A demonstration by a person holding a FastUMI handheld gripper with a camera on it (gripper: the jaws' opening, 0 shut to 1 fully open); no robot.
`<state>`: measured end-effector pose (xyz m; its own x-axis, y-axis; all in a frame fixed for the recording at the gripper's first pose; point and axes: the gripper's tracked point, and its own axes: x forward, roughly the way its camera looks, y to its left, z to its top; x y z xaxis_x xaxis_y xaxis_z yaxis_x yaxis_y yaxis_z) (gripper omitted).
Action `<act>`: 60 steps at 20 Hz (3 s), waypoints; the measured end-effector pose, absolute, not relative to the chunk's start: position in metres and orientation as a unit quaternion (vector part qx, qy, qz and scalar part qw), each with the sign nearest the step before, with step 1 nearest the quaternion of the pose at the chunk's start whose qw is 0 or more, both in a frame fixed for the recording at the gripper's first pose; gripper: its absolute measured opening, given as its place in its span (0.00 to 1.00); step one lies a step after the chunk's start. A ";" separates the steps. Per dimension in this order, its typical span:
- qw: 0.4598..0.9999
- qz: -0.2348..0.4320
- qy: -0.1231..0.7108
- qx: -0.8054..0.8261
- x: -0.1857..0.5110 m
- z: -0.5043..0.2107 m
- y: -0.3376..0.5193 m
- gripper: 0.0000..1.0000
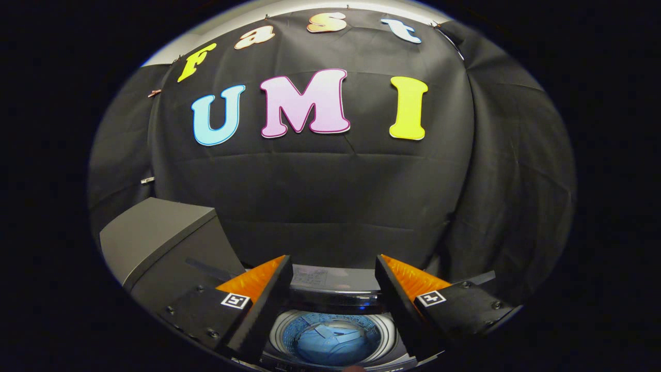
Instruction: Put the clothes into the washing machine and then close the washing machine lid.
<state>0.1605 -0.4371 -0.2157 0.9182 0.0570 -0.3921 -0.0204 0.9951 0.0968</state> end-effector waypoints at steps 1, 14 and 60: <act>0.977 0.023 0.206 0.048 0.157 -0.218 -0.436 1.00; 0.931 0.095 0.351 -0.011 0.087 -0.282 -0.392 1.00; 0.996 -0.053 0.027 0.070 0.095 -0.001 -0.288 0.98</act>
